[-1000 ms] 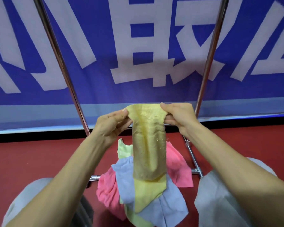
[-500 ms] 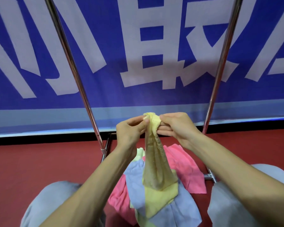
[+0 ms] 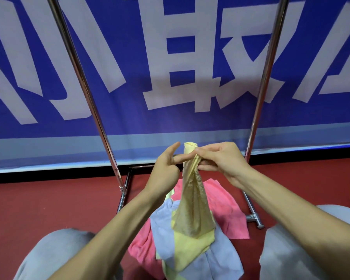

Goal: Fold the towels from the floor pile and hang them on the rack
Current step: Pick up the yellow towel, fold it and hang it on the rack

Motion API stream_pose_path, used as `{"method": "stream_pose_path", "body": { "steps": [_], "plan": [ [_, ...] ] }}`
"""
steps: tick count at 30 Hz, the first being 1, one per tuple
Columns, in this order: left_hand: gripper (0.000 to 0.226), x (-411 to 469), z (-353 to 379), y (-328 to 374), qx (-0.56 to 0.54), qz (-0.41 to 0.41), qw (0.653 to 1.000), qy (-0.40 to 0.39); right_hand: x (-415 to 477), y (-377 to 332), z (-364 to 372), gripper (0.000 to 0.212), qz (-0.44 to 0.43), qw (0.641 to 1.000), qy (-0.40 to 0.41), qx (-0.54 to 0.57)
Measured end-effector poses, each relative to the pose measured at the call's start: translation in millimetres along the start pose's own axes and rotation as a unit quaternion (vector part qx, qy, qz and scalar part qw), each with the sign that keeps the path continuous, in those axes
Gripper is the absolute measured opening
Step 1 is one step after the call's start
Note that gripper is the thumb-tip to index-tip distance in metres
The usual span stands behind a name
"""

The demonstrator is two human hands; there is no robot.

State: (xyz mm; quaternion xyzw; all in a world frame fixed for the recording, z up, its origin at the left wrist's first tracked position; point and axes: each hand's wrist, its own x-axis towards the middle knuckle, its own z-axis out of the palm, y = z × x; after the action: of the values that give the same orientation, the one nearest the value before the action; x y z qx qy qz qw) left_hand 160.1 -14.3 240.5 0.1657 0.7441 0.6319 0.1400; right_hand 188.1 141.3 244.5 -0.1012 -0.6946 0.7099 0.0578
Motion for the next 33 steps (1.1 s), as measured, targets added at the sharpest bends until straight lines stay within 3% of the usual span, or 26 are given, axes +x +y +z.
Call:
{"method": "stream_pose_path", "body": {
  "steps": [6,13,19,24,28,31,33],
  "plan": [
    [0.085,5,-4,-3,0.044,0.011,0.999,0.004,-3,-4,-6,0.012,-0.010,1.000,0.000,-0.007],
    [0.070,11,-18,2,-0.020,0.029,0.999,0.034,0,-10,-11,0.015,-0.007,0.999,-0.027,-0.029],
    [0.091,13,-33,0,0.140,0.078,0.986,-0.047,0,-18,-14,0.018,-0.016,0.997,-0.071,-0.027],
    [0.018,10,-31,5,0.081,0.109,0.989,-0.053,-1,-22,-18,0.018,-0.052,0.989,-0.123,-0.056],
    [0.018,9,-26,6,0.115,0.138,0.983,-0.048,3,-18,-26,0.025,-0.111,0.977,-0.081,-0.162],
    [0.024,9,-22,4,0.141,0.158,0.977,-0.030,6,-10,-26,0.026,-0.172,0.916,-0.020,-0.362],
    [0.024,9,-18,3,0.146,0.172,0.974,-0.012,3,-8,-23,0.020,-0.187,0.886,0.013,-0.424]
  ]
}}
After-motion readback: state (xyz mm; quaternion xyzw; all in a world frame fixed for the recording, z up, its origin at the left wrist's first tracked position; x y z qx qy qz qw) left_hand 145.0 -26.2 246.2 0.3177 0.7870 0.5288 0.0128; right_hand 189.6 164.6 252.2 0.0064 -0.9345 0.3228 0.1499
